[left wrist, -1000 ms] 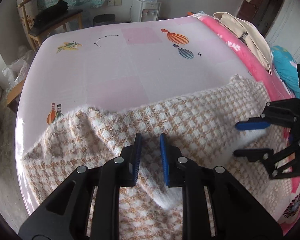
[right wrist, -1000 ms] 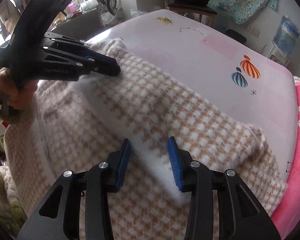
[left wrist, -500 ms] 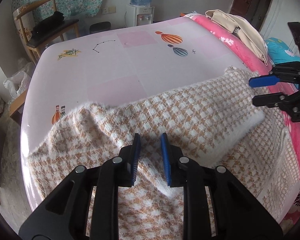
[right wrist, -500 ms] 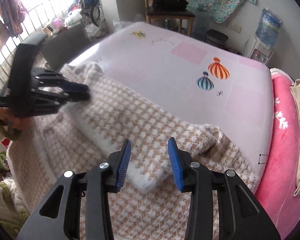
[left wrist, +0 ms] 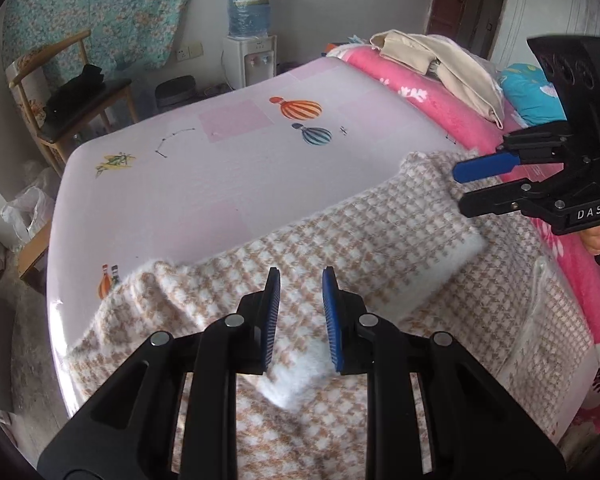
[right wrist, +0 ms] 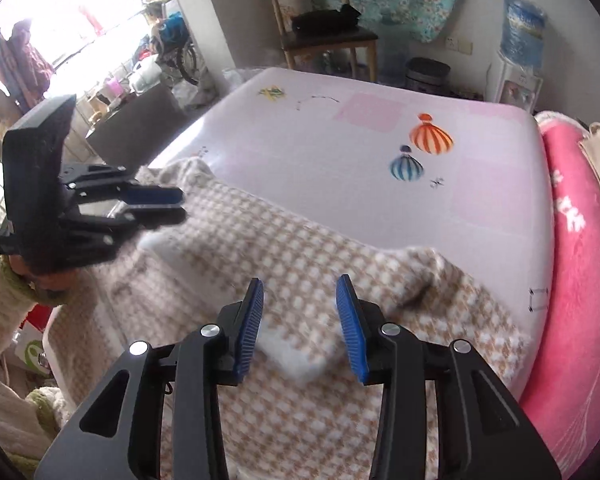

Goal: Fold large clothes

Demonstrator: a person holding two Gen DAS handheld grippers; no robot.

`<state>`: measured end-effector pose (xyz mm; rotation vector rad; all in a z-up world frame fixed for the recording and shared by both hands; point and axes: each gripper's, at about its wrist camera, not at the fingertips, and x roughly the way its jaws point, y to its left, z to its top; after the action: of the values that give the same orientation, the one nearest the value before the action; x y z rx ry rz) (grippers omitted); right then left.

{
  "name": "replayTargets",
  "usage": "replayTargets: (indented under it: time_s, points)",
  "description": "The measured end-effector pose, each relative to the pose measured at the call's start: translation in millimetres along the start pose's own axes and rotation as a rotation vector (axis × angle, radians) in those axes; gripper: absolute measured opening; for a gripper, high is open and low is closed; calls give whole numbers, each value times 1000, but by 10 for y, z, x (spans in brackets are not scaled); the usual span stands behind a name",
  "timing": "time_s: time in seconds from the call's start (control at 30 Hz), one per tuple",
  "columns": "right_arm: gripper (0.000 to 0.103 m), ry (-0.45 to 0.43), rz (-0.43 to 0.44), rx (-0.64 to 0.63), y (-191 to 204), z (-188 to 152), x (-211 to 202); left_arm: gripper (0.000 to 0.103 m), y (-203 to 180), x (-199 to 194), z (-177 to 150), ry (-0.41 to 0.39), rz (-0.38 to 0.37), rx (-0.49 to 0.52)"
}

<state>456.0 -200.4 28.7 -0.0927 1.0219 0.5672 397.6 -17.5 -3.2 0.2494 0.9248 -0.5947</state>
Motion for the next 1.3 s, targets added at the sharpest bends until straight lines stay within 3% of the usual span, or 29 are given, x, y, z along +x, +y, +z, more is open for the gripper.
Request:
replayTargets:
  time_s: [0.1,0.17,0.27,0.4,0.57,0.67,0.77,0.9,1.03,1.13,1.2,1.3]
  points:
    - [38,47,-5,-62,161,3,288,21,-151,202,-127,79,43,37]
    - [38,127,-43,-92,194,-100,544,21,-178,184,-237,72,56,45]
    - [38,101,-84,-147,245,-231,499,22,-120,82,-341,85,33,23]
    - [38,128,-79,-94,210,-217,329,22,-4,-147,-326,59,-10,2]
    - [38,29,-12,5,186,124,243,30,159,-234,17,-48,-3,-66]
    - [38,37,21,47,212,292,496,30,217,69,162,-27,34,-97]
    - [40,78,19,65,175,288,833,30,334,466,100,74,78,-130]
    - [40,99,55,153,70,294,759,29,323,334,37,55,71,-109]
    - [40,70,68,87,269,210,569,30,245,90,-31,33,17,-78]
    - [40,111,-15,-7,467,103,730,32,130,230,-170,106,35,-30]
    - [42,94,-70,-74,555,54,808,32,39,231,-219,83,82,24]
    - [42,114,-89,-60,588,47,709,32,84,114,-192,94,54,-25]
